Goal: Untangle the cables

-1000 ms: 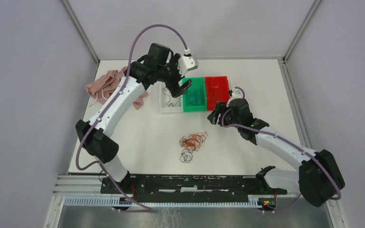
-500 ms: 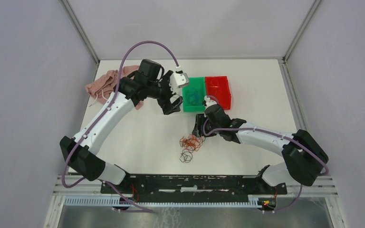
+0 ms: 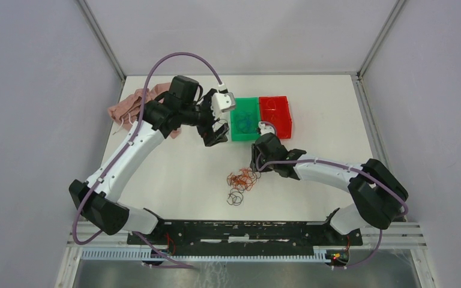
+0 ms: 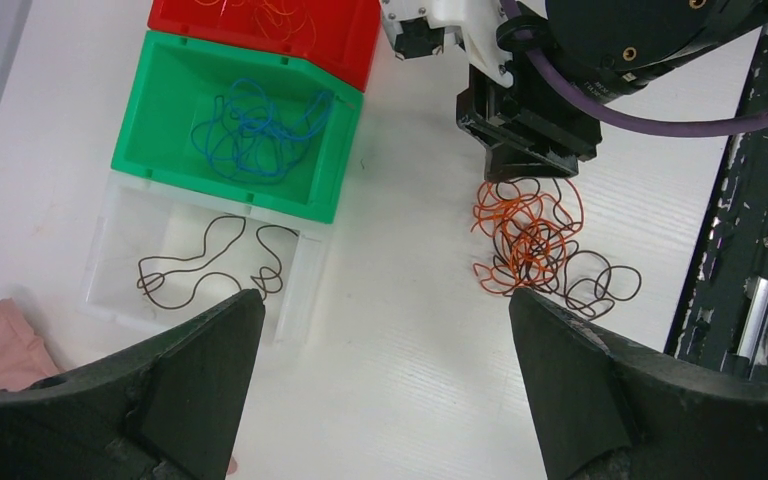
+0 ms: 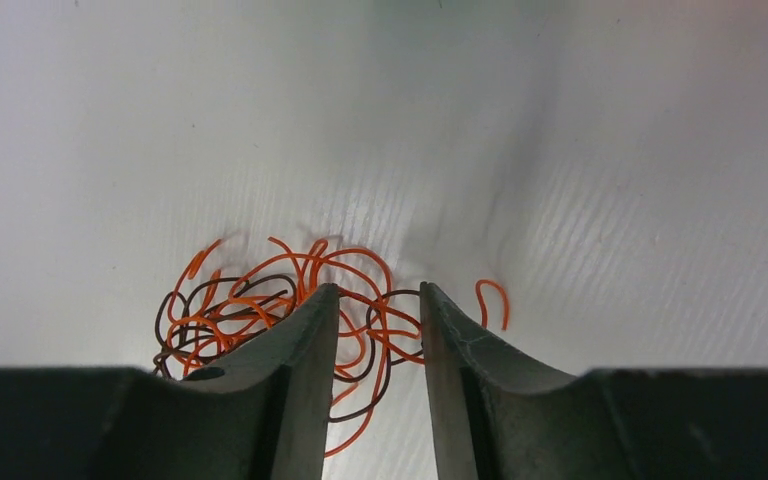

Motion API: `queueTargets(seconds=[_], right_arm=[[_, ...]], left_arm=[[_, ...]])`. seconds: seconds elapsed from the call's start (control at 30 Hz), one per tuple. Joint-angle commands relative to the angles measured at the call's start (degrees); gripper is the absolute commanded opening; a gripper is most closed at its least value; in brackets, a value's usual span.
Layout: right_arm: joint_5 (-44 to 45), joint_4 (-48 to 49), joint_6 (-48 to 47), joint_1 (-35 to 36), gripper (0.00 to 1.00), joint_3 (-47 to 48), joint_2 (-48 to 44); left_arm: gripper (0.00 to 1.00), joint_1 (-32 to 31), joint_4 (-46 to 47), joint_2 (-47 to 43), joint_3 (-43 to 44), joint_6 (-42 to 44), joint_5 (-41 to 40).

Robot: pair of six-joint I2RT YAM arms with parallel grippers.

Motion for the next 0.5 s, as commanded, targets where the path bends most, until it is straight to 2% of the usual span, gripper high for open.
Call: queueTargets(seconds=[0.0,0.1,0.23,0.47], right_arm=[[0.7,2.1,-1.3,0.4,0.36,2.6,-0.3],[-0.4,4.0,-0.9,0.3,0.18,1.5,-2.1],[-1.3,6.0,-0.7,0.2,0.01,0.6,-6.4],[-7.9,11.1,-0.3,-1.1,0.00,-0.3,-15.8]], left_arm=[[1.00,-0.1,1.1,-1.6,0.4,-1.7,2.7],[1.00,-0.1,1.1,-1.4,0.6,-2.0,3.3],[1.00,-0.1,1.1,-1.7,-0.9,-2.2,4.2],[1.00,-0.1,1.1,-4.8,-7.7,-0.6,8.6]])
